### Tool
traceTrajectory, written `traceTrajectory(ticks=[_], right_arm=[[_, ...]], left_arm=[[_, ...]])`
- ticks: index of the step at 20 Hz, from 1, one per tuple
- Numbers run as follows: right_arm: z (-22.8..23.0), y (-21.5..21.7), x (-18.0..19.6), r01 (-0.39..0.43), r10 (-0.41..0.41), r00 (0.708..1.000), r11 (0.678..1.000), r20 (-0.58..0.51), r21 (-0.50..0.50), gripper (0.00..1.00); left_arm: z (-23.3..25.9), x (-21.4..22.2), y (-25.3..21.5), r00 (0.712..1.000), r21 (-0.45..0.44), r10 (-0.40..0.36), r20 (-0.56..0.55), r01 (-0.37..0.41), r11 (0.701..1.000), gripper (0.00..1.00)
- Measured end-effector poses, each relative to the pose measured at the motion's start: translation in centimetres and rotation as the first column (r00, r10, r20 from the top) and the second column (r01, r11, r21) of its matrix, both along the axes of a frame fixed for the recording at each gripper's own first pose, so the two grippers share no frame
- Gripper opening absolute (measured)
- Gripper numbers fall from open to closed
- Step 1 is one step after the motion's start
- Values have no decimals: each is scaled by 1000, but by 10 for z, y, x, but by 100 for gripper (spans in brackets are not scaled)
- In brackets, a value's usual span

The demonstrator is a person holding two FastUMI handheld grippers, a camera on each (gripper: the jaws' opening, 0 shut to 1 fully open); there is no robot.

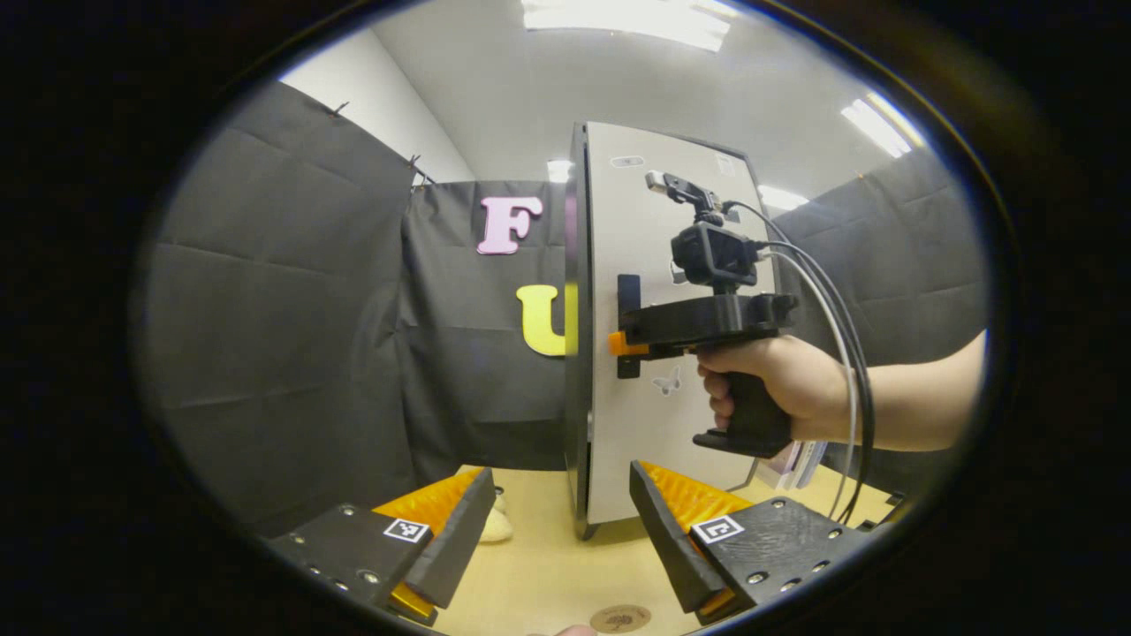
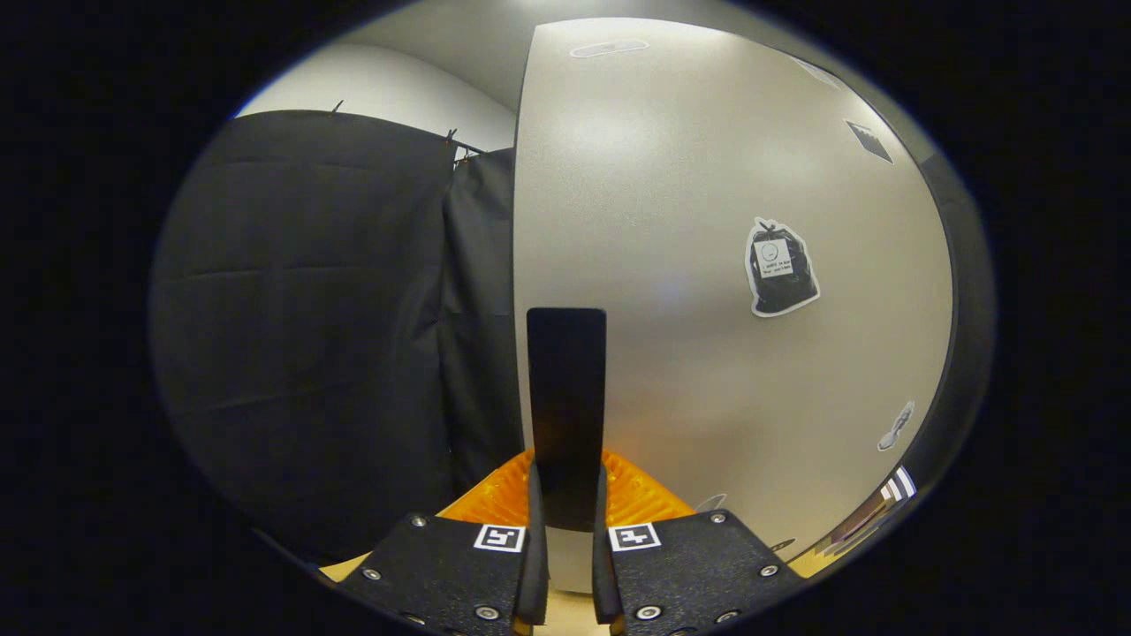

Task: Open the cabinet door with the right hand, grasp the bottle in the cabinet with the left hand and place it on the coaster, then close the cabinet door with the right hand.

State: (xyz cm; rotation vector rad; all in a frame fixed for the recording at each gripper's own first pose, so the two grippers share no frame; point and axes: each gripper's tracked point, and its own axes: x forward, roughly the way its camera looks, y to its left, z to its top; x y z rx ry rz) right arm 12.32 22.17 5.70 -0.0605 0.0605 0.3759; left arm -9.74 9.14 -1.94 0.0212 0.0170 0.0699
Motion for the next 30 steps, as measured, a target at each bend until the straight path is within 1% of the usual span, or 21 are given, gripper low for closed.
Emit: traceTrajectory(ticks=[2, 4, 5, 6, 7, 10, 11, 12, 13, 14, 16, 18, 19, 20, 21, 22, 25, 26, 27, 28, 30], right_arm=[[0, -2, -13, -25, 25, 1000, 1000, 0, -9, 20], [1, -5, -24, -61, 61, 998, 998, -3, -3, 20], [3, -7, -29, -78, 78, 997, 997, -6, -2, 20], [4, -8, -33, -90, 90, 996, 996, -10, -3, 20], [1, -9, -32, -102, 102, 995, 995, -15, -7, 20], [-2, -13, -33, -149, 149, 988, 989, -31, -1, 20], [-2, -15, -35, -171, 170, 985, 985, -40, -3, 20], [-3, -17, -36, -193, 192, 980, 981, -48, -4, 20], [-3, -19, -37, -214, 213, 975, 977, -59, -4, 20], [-5, -21, -38, -233, 232, 970, 973, -66, -2, 20], [-5, -27, -38, -267, 266, 961, 964, -72, -6, 20], [-3, -34, -46, -294, 293, 953, 956, -73, -3, 19], [-2, -38, -53, -302, 302, 951, 953, -75, 1, 20], [0, -42, -57, -309, 308, 948, 951, -75, 0, 20], [2, -46, -60, -314, 313, 947, 949, -75, -3, 20], [0, -49, -60, -318, 316, 946, 948, -75, -6, 20], [-1, -59, -60, -309, 308, 949, 951, -67, -7, 19], [0, -64, -63, -298, 297, 953, 955, -65, -6, 19], [1, -68, -64, -285, 284, 957, 959, -61, -6, 19], [2, -73, -66, -275, 274, 960, 961, -52, -7, 20], [4, -80, -67, -251, 251, 967, 968, -32, 2, 22]], left_arm=[[-5, -2, -7, 1000, -4, -20, -1, 20, 1000, 88], [-10, -2, -8, 999, -10, -34, -6, 34, 999, 92], [-13, -1, -10, 999, -19, -46, -11, 46, 999, 92], [-14, -1, -12, 999, -27, -52, -14, 51, 998, 88], [-13, -2, -12, 999, -26, -45, -15, 45, 999, 92], [-3, -10, -9, 1000, 6, 12, -5, -12, 1000, 92], [-4, -13, -10, 999, 15, 31, -7, -31, 999, 95], [-3, -17, -13, 999, 23, 49, -11, -48, 999, 96], [-2, -22, -17, 998, 31, 63, -15, -63, 998, 96], [2, -28, -24, 997, 38, 73, -10, -73, 997, 92], [9, -37, -38, 996, 45, 84, -2, -84, 995, 92], [5, -42, -56, 995, 57, 99, -21, -98, 994, 88], [3, -45, -66, 995, 66, 100, -23, -98, 993, 88], [6, -47, -76, 995, 73, 103, -15, -101, 992, 92], [9, -50, -86, 995, 71, 103, -7, -103, 992, 92], [9, -49, -96, 995, 59, 102, -7, -101, 993, 88], [8, -46, -114, 995, 27, 102, -1, -102, 994, 88], [11, -45, -118, 995, 34, 101, 0, -101, 994, 88], [11, -40, -126, 996, 48, 91, -4, -91, 995, 92], [13, -35, -131, 996, 67, 88, 0, -88, 994, 90], [21, -31, -136, 993, 91, 113, 15, -114, 989, 87]])
